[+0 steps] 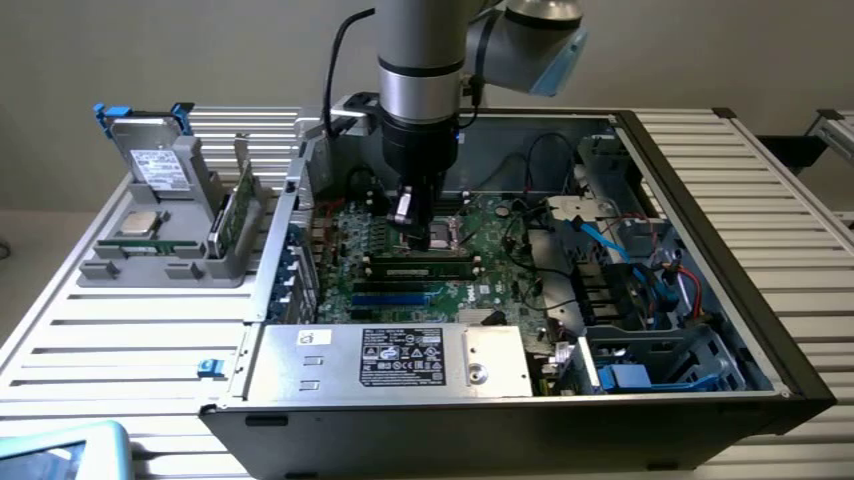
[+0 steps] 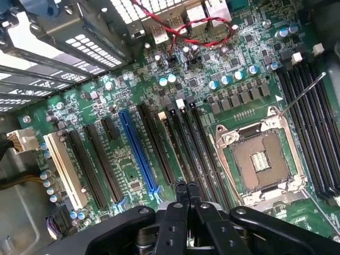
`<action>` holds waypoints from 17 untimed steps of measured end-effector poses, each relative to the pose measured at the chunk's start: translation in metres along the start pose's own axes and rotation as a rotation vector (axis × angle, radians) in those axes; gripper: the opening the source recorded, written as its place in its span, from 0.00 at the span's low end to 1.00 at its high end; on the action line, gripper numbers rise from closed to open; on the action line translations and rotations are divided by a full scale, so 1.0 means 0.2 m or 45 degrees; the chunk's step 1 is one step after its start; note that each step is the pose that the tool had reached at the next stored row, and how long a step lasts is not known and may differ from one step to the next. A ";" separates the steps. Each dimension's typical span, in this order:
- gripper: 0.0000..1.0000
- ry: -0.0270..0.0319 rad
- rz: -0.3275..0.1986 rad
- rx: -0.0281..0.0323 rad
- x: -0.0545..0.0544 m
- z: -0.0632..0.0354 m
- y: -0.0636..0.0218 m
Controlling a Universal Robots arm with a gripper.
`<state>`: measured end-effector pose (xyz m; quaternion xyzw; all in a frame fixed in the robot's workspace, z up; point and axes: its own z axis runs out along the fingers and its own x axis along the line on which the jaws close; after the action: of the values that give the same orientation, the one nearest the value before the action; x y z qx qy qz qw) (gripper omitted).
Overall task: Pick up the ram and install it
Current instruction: 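Press down the ram until it locks into place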
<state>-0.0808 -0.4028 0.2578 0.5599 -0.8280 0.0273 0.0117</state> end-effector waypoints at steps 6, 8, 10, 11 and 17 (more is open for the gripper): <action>0.11 -0.0028 0.076 0.0095 0.00 0.000 0.000; 0.11 -0.0015 0.107 0.0085 0.00 -0.001 0.000; 0.11 -0.0006 0.140 0.0070 0.00 0.000 0.000; 0.11 0.0001 0.156 0.0063 0.00 0.000 0.000; 0.11 0.0035 0.253 0.0022 0.00 0.000 0.000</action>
<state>-0.0808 -0.4028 0.2579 0.4750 -0.8794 0.0298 0.0096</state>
